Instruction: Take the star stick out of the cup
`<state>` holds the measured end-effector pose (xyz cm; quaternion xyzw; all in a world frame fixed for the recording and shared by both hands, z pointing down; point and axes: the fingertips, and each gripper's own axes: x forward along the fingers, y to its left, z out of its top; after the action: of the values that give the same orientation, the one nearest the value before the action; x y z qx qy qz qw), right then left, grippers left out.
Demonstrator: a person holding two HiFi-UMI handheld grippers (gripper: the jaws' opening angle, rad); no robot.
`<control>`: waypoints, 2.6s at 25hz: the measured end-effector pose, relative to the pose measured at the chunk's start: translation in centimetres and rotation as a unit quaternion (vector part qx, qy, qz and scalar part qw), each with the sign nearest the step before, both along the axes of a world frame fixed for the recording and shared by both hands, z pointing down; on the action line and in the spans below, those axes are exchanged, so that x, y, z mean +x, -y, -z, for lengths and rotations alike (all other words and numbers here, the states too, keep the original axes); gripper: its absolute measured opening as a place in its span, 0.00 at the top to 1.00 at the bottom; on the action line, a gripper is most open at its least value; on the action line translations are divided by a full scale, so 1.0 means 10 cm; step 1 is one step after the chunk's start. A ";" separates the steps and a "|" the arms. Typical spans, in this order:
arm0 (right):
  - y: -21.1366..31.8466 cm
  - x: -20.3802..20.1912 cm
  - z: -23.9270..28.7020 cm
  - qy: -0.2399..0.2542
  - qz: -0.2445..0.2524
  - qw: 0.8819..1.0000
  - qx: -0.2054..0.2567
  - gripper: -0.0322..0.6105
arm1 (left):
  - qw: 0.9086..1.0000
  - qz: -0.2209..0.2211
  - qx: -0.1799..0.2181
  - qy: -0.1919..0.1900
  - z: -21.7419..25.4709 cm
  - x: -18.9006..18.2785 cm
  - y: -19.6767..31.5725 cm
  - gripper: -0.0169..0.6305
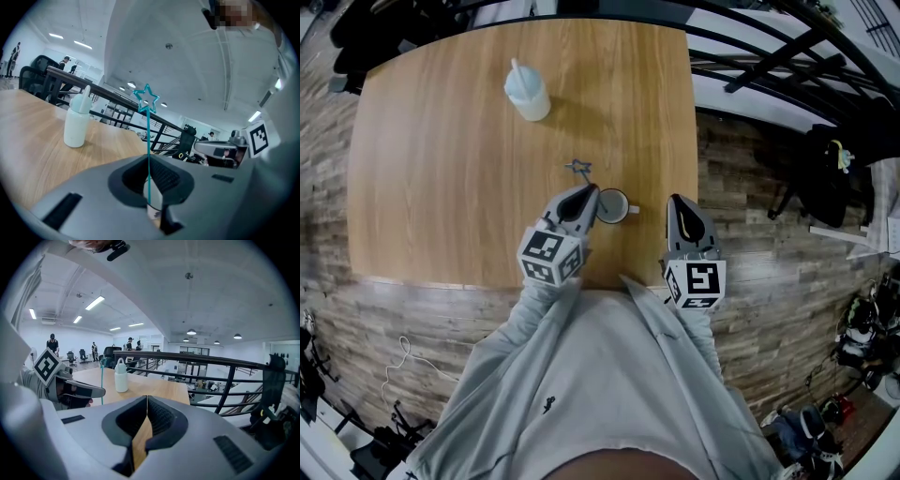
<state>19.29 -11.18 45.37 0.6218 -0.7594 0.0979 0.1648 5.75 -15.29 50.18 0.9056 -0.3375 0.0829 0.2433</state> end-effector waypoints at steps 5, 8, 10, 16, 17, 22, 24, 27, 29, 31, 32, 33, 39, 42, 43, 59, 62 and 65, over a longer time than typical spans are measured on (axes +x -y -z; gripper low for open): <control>0.00 -0.04 0.08 0.004 0.008 1.000 0.012 0.92 | 1.000 0.008 0.024 -0.002 0.21 -0.03 0.00 0.94; 0.03 -0.08 0.14 0.006 0.014 1.000 0.021 0.92 | 0.999 0.016 0.040 -0.007 0.34 -0.08 0.02 0.94; 0.04 -0.11 0.18 0.008 0.018 0.999 0.027 0.92 | 0.998 0.022 0.053 -0.009 0.44 -0.13 0.03 0.94; 0.11 -0.20 0.32 0.019 0.036 0.998 0.046 0.92 | 0.993 0.041 0.111 -0.001 0.84 -0.27 0.11 0.94; 0.13 -0.23 0.34 0.019 0.040 0.998 0.050 0.92 | 0.991 0.045 0.123 0.003 0.91 -0.30 0.12 0.94; 0.24 -0.36 0.51 0.019 0.060 0.996 0.069 0.92 | 0.982 0.062 0.173 0.036 1.19 -0.47 0.16 0.94; 0.28 -0.40 0.57 0.017 0.068 0.995 0.074 0.92 | 0.979 0.067 0.186 0.053 1.26 -0.53 0.17 0.94; 0.32 -0.45 0.62 0.017 0.076 0.994 0.080 0.92 | 0.972 0.073 0.209 0.077 1.37 -0.60 0.16 0.94; 0.35 -0.47 0.67 0.019 0.080 0.993 0.086 0.92 | 0.968 0.082 0.222 0.090 1.42 -0.66 0.17 0.94; 0.36 -0.49 0.70 0.023 0.084 0.992 0.091 0.92 | 0.965 0.091 0.227 0.100 1.44 -0.71 0.19 0.94; 0.37 -0.48 0.71 0.024 0.085 0.992 0.092 0.92 | 0.964 0.094 0.226 0.102 1.43 -0.71 0.19 0.94; 0.38 -0.46 0.71 0.024 0.086 0.992 0.094 0.92 | 0.964 0.096 0.224 0.105 1.42 -0.70 0.20 0.94; 0.38 -0.36 0.72 0.021 0.090 0.991 0.100 0.92 | 0.965 0.081 0.216 0.122 1.28 -0.62 0.20 0.94; 0.36 -0.31 0.74 0.021 0.089 0.990 0.103 0.92 | 0.967 0.078 0.211 0.123 1.25 -0.60 0.19 0.94; 0.36 -0.30 0.74 0.022 0.087 0.991 0.103 0.93 | 0.967 0.078 0.211 0.123 1.25 -0.60 0.19 0.94; 0.32 -0.22 0.71 0.026 0.079 0.991 0.106 0.93 | 0.970 0.087 0.194 0.118 1.17 -0.58 0.19 0.94; 0.33 -0.23 0.73 0.025 0.081 0.991 0.108 0.93 | 0.970 0.083 0.196 0.120 1.17 -0.58 0.20 0.94; 0.32 -0.23 0.72 0.027 0.078 0.991 0.107 0.93 | 0.971 0.086 0.190 0.115 1.17 -0.56 0.18 0.94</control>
<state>17.04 -14.34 38.16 0.5717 -0.8160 0.0199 0.0836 0.16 -17.10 38.45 0.8873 -0.4491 0.0995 0.0328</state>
